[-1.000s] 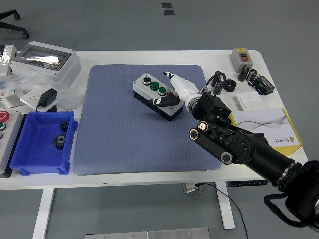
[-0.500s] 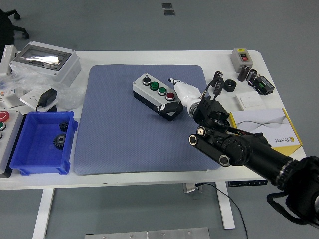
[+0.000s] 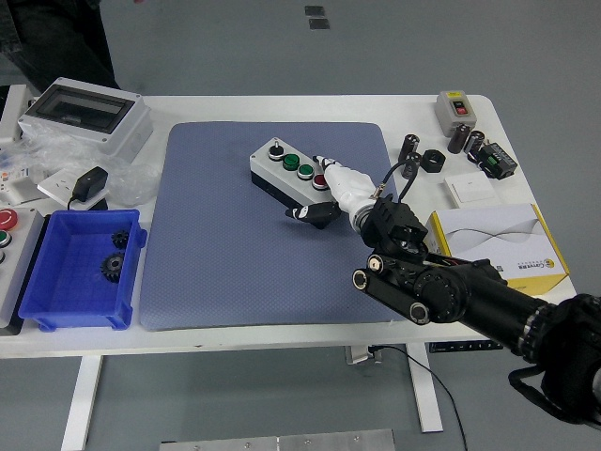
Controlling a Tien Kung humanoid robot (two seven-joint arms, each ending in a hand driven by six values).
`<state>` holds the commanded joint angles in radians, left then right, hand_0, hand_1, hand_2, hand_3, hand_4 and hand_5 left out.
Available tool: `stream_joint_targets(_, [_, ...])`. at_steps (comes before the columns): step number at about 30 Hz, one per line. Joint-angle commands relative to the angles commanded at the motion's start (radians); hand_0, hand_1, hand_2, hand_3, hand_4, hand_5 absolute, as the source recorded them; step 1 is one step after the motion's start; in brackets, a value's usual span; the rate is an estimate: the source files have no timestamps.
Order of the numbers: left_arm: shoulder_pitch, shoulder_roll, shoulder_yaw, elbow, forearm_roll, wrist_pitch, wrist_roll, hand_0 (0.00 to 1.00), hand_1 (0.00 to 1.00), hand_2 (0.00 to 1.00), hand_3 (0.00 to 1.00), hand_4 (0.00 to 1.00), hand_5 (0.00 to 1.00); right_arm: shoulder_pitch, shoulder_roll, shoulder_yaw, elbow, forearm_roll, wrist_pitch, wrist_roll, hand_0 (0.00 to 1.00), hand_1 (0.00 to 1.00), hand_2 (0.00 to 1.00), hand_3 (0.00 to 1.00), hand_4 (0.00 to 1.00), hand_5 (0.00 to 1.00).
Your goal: Pick up the button,place it on the desk,press the button,press the button
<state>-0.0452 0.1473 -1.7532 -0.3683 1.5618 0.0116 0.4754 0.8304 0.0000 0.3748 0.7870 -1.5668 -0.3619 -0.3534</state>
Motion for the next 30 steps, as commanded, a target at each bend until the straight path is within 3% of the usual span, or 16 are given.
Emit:
stream_joint_targets(3, [-0.001,0.001,-0.002,0.000,0.004,-0.001,-0.001,0.631,0.494,0.493,0.598,0.230,0.034,0.001,0.000,-0.013,0.004,0.009,-0.028,0.011,0.734,0.828,0.906,0.998,0.998,0.508])
stream_joint_targets(4, [-0.001,0.001,-0.004,0.000,0.006,-0.002,-0.001,0.630,0.494,0.493,0.597,0.222,0.032,0.001,0.000,-0.018,0.002,0.013,-0.037,0.014,0.546,0.740,0.797,0.998,0.998,0.448])
stream_joint_targets(10, [-0.002,0.001,-0.007,0.002,0.014,-0.006,-0.006,0.630,0.494,0.493,0.597,0.222,0.032,-0.003,0.000,-0.045,-0.020,0.019,-0.066,0.014,0.546,0.740,0.797,0.998,0.998,0.448])
stream_joint_targets(11, [-0.002,0.001,-0.007,0.002,0.015,-0.006,-0.007,0.631,0.494,0.493,0.596,0.217,0.026,-0.003,0.000,-0.048,-0.025,0.015,-0.069,0.012,0.319,0.600,0.667,0.928,0.934,0.267])
stream_joint_targets(16, [-0.004,0.004,-0.009,0.003,0.018,-0.007,-0.010,0.631,0.494,0.493,0.596,0.217,0.026,0.006,0.000,-0.070,-0.052,-0.009,-0.076,-0.005,0.319,0.600,0.667,0.928,0.934,0.267])
stream_joint_targets(17, [-0.006,0.004,-0.009,0.003,0.019,-0.008,-0.011,0.626,0.492,0.493,0.595,0.208,0.016,0.007,0.000,-0.072,-0.054,-0.016,-0.080,-0.009,0.236,0.517,0.562,0.739,0.844,0.154])
stream_joint_targets(22, [-0.008,0.005,-0.009,0.005,0.019,-0.008,-0.015,0.626,0.492,0.493,0.595,0.208,0.016,0.005,0.000,-0.078,-0.060,-0.038,-0.100,-0.020,0.236,0.517,0.562,0.739,0.844,0.154])
stream_joint_targets(23, [-0.008,0.005,-0.009,0.005,0.019,-0.008,-0.015,0.625,0.492,0.493,0.594,0.205,0.013,0.004,0.000,-0.077,-0.061,-0.039,-0.105,-0.018,0.216,0.481,0.504,0.637,0.829,0.148])
stream_joint_targets(28, [-0.009,0.006,-0.007,0.006,0.017,-0.007,-0.018,0.625,0.492,0.493,0.594,0.205,0.013,0.001,0.000,-0.072,-0.067,-0.013,-0.125,0.015,0.216,0.481,0.504,0.637,0.829,0.148])
stream_joint_targets(29, [-0.009,0.007,-0.007,0.006,0.016,-0.007,-0.018,0.623,0.492,0.493,0.593,0.202,0.008,0.000,0.000,-0.073,-0.069,-0.007,-0.126,0.022,0.194,0.434,0.426,0.524,0.826,0.150])
stream_joint_targets(30, [-0.008,0.007,-0.006,0.006,0.015,-0.006,-0.019,0.623,0.492,0.493,0.593,0.202,0.008,-0.001,0.000,-0.073,-0.070,-0.002,-0.127,0.028,0.194,0.434,0.426,0.524,0.826,0.150])
